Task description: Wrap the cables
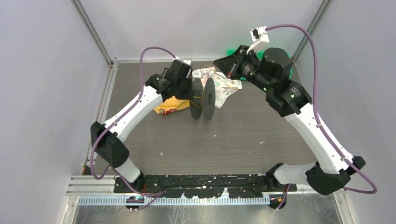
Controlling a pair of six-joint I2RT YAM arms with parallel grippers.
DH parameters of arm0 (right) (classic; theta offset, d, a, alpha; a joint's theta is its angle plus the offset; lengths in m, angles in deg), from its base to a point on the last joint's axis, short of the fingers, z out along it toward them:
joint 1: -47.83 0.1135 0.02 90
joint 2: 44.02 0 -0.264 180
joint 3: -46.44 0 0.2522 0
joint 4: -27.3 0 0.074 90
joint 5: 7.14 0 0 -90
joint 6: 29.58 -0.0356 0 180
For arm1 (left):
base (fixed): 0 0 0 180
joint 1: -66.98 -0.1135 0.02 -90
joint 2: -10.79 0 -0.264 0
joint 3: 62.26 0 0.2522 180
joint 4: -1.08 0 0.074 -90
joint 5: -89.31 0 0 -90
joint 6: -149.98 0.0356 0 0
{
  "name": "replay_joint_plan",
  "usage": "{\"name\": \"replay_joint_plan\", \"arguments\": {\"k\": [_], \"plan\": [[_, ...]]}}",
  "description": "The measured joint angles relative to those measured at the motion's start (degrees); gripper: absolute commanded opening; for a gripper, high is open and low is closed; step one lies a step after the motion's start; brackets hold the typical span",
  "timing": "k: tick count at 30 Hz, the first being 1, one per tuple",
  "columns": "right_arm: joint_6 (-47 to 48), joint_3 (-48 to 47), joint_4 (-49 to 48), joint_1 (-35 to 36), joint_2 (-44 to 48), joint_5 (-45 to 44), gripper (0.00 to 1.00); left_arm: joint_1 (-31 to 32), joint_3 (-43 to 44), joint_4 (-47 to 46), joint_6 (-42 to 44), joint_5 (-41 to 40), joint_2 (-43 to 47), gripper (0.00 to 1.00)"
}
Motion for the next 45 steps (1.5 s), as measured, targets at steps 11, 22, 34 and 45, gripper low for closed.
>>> {"name": "replay_joint_plan", "arguments": {"k": [11, 22, 34, 45], "plan": [[-0.7, 1.3, 0.0, 3.8, 0.4, 1.0, 0.01, -2.2, -0.8, -1.4, -6.9, -4.7, 0.7, 0.01], [-1.3, 4.1, 0.0, 14.0, -0.1, 1.9, 0.01, -5.8, -0.8, -2.7, -12.3, -5.7, 0.7, 0.01], [-3.0, 8.5, 0.0, 22.3, -3.0, 1.9, 0.01, -11.5, -1.5, -5.1, -17.3, -3.7, 0.8, 0.00], [-5.8, 18.5, -1.1, 22.2, -3.0, -2.3, 0.01, -18.4, -8.6, -11.6, -27.4, 7.7, 7.4, 0.00]]}}
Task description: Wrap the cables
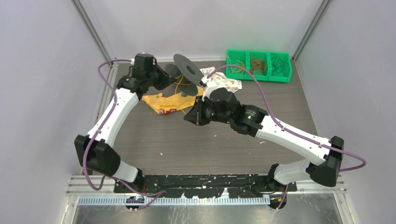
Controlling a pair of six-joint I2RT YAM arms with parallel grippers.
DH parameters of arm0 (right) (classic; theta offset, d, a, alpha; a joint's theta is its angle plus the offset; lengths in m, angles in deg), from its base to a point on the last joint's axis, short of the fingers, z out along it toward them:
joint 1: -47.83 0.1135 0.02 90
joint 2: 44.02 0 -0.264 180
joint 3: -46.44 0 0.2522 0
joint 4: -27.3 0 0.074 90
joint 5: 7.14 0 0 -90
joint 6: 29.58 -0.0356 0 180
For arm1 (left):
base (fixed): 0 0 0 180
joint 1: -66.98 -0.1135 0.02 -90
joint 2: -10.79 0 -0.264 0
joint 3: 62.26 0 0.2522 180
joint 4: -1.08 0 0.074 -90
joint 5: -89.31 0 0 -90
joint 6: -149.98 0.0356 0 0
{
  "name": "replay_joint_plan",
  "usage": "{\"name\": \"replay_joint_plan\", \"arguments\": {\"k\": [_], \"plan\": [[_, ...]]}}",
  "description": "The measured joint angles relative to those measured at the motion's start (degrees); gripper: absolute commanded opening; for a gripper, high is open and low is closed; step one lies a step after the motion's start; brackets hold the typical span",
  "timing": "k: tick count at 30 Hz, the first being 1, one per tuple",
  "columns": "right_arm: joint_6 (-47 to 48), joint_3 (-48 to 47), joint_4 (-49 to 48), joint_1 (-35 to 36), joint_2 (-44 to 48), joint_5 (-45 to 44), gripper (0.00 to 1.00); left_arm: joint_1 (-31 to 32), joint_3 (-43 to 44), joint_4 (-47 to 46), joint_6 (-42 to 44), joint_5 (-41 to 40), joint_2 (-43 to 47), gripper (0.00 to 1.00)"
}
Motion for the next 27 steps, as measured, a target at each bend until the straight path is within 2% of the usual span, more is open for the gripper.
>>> {"name": "replay_joint_plan", "arguments": {"k": [10, 18, 27], "plan": [[-4.0, 8.7, -3.7, -6.5, 2.1, -1.8, 0.00, -6.8, -4.3, -9.9, -11.3, 11.5, 7.3, 0.01], [-7.0, 12.0, -6.5, -15.2, 4.9, 1.6, 0.01, -8.0, -5.8, -12.1, -14.4, 16.7, 9.0, 0.01], [-9.3, 14.6, -8.5, -23.4, 7.8, 7.0, 0.01, -9.3, -6.4, -13.0, -15.6, 19.1, 9.4, 0.00]]}}
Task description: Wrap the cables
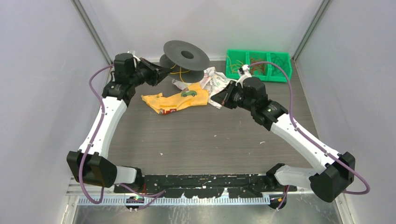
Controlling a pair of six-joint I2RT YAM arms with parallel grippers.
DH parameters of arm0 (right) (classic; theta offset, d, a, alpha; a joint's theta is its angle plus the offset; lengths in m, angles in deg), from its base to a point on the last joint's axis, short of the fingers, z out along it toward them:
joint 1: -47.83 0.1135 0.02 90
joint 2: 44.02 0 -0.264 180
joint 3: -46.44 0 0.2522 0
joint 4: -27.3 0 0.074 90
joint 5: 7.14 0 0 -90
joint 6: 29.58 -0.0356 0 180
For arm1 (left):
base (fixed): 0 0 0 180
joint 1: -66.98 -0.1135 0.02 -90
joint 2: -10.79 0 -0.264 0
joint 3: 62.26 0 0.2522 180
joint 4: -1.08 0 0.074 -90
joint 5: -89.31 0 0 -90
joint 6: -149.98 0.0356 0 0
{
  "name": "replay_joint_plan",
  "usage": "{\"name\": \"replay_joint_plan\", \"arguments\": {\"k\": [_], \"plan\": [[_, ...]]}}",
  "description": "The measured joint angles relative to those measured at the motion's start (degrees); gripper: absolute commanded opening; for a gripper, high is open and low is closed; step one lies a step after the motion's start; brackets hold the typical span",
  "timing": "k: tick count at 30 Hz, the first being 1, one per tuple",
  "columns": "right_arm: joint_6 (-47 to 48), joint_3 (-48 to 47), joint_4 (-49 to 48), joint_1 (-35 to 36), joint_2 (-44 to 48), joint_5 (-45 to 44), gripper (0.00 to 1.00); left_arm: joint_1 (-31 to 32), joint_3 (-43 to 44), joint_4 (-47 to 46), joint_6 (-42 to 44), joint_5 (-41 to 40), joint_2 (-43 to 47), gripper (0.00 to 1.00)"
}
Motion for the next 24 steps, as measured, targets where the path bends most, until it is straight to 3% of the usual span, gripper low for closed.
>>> {"name": "replay_joint_plan", "arguments": {"k": [24], "plan": [[2.6, -2.2, -0.2, -14.1, -3.9, 7.2, 0.01, -0.2, -0.9, -6.5, 0.9, 14.1, 0.2, 0.01]]}}
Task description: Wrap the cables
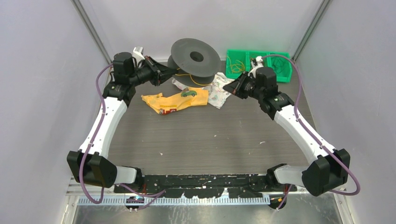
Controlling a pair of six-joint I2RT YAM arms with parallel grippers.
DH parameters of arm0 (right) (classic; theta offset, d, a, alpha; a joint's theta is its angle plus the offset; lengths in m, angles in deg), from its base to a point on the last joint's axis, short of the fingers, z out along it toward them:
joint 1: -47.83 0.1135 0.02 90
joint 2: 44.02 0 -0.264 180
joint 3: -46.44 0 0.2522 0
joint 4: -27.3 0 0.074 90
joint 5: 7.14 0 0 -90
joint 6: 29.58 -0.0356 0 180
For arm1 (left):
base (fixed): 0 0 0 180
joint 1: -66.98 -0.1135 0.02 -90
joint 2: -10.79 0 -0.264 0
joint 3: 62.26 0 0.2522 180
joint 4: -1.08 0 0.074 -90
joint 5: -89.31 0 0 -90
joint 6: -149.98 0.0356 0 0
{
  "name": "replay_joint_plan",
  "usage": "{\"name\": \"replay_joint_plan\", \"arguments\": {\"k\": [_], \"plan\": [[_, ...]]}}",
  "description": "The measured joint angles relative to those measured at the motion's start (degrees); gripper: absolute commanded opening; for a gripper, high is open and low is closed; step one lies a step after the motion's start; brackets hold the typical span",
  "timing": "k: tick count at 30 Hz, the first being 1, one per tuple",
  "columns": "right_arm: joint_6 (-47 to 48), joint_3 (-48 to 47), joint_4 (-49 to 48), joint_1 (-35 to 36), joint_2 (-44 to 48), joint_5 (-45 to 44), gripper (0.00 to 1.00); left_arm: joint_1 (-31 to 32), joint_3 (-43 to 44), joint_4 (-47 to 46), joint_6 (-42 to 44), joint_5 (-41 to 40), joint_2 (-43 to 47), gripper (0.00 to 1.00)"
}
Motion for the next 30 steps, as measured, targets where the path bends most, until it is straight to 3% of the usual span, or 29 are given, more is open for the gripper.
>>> {"name": "replay_joint_plan", "arguments": {"k": [17, 23, 30], "plan": [[2.4, -2.8, 1.3, -7.3, -2.7, 1.0, 0.01, 0.9, 0.0, -0.3, 12.4, 14.4, 0.4, 0.01], [2.9, -4.9, 2.0, -8.0, -2.9, 0.7, 0.00, 4.2, 0.0, 3.6, 23.8, 17.0, 2.0, 0.01], [4.4, -9.6, 3.5, -8.0, -2.9, 0.2, 0.01, 12.9, 3.3, 18.4, 43.1, 14.5, 2.3, 0.01]]}}
